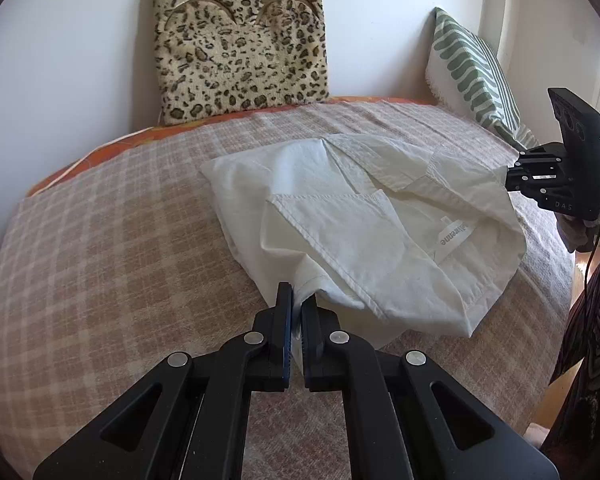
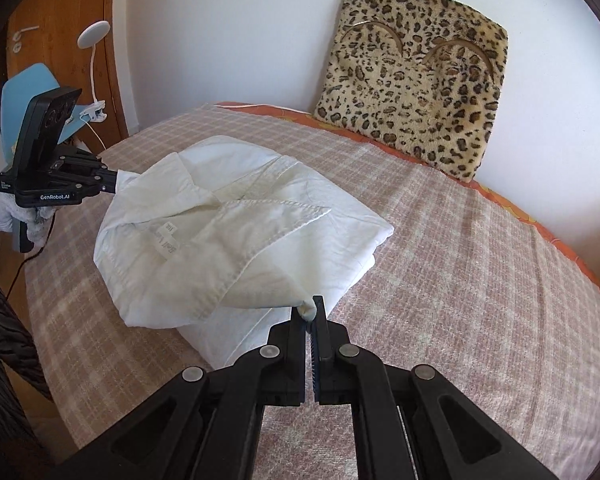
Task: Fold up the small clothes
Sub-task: 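Grasp the collar end with both grippers and fold it over onto the hem, then open both grippers and release the folded shirt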
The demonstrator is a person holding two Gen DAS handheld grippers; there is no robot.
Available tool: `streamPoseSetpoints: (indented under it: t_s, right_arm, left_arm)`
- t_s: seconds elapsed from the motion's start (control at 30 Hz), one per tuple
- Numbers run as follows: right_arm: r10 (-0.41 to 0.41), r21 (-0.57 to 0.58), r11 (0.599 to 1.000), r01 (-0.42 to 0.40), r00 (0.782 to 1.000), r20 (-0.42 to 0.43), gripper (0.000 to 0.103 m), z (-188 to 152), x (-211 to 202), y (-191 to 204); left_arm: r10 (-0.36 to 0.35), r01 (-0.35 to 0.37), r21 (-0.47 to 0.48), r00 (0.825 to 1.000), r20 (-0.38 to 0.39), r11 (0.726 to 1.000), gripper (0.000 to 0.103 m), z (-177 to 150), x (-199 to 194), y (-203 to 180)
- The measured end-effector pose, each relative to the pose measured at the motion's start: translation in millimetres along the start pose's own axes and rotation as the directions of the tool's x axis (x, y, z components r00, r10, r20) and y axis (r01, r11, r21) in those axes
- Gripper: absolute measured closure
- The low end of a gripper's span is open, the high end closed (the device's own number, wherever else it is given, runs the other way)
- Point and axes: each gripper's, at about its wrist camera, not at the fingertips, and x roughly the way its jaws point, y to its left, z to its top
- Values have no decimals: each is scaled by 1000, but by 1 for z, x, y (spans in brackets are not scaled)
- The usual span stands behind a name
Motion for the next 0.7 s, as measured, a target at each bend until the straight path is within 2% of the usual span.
streamPoseSetpoints:
  t_s: [0.07,0.17,0.23,0.33,0.43,0.5,0.6,0.7]
  right_arm:
    - [3,-29,1000,-4,999,-51,102,-8,3,1]
    - [24,-28,999,-26,997,-79,102,-17,-4,-4]
    - [68,8,998,-67,996,-54,95,-17,-16,-13]
    - [82,81,993,-85,996,33,83,-8,-32,-27]
    - [94,190,976,-110,992,88,80,8,-27,-39]
    - [108,236,963,-131,988,108,77,21,-16,-41]
    - [159,278,943,-183,981,106,77,34,4,-36]
    - [169,251,952,-175,985,44,76,40,30,-23]
  left_arm:
    - [5,-5,3,1000,-16,1000,98,-4,-5,2]
    - [14,-14,10,1000,-21,1000,97,-7,-17,8]
    - [17,-17,-12,1000,-7,1000,96,-5,-26,15]
    - [7,-4,-59,999,53,998,95,9,-42,21]
    - [-6,12,-53,993,114,998,95,30,-49,18]
    - [-14,22,-67,992,122,998,95,43,-41,17]
    - [-15,19,-71,998,57,997,95,54,-9,13]
    - [-31,27,-85,998,-46,996,95,45,24,10]
